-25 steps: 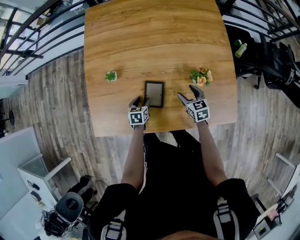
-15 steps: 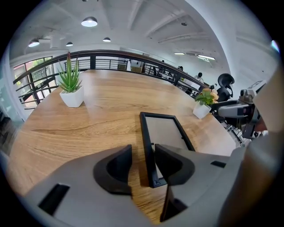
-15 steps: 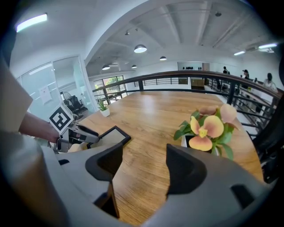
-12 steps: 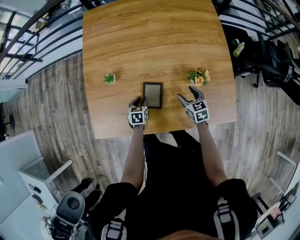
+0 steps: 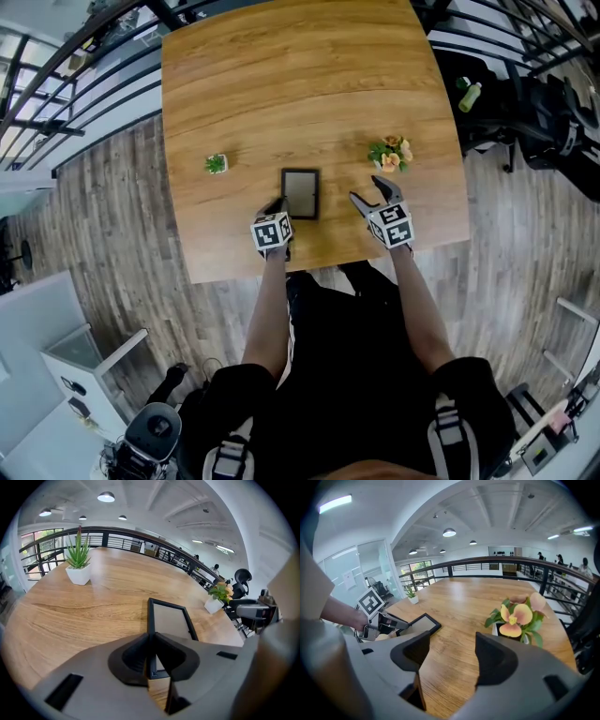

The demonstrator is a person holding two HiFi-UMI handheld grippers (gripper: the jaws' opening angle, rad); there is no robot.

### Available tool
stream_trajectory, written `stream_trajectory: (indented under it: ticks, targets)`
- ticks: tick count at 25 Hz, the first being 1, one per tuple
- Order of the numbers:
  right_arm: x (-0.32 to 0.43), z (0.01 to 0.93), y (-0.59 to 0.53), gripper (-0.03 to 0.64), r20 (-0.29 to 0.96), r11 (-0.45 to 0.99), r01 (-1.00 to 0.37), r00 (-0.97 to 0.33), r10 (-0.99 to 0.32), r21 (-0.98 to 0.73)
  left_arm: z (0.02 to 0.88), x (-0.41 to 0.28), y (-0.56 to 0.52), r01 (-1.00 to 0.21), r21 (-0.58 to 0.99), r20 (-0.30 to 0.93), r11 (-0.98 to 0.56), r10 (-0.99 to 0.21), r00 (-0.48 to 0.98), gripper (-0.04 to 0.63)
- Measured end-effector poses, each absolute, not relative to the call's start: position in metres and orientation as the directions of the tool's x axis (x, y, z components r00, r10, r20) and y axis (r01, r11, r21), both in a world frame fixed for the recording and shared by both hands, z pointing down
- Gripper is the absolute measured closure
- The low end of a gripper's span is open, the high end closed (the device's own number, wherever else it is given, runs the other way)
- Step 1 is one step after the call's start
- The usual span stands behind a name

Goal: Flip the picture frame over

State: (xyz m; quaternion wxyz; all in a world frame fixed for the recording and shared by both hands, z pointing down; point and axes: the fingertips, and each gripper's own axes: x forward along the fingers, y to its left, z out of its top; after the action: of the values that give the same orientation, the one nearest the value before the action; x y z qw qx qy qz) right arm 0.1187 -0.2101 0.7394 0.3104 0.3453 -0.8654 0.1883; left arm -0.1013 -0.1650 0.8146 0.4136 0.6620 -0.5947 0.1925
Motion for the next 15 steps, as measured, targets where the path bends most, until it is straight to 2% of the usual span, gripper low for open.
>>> stream_trajectory:
  ticks: [10,15]
  targets:
    - [0.108,0.733,-0.203,0.314,0.654,0.71,-0.693,-0.596,-0.466,-0.125,0.808,-0.106,-0.159,-0.928,0.358,0.728,0.103,-0.653,0.209,0.535]
    - [0.097,0.731,-0.201,0.316,0.622,0.708,-0.678,-0.645,-0.445,-0.196,0.791,-0.108,-0.163,-0.923,0.373,0.703,0.095,-0.679,0.214,0.535]
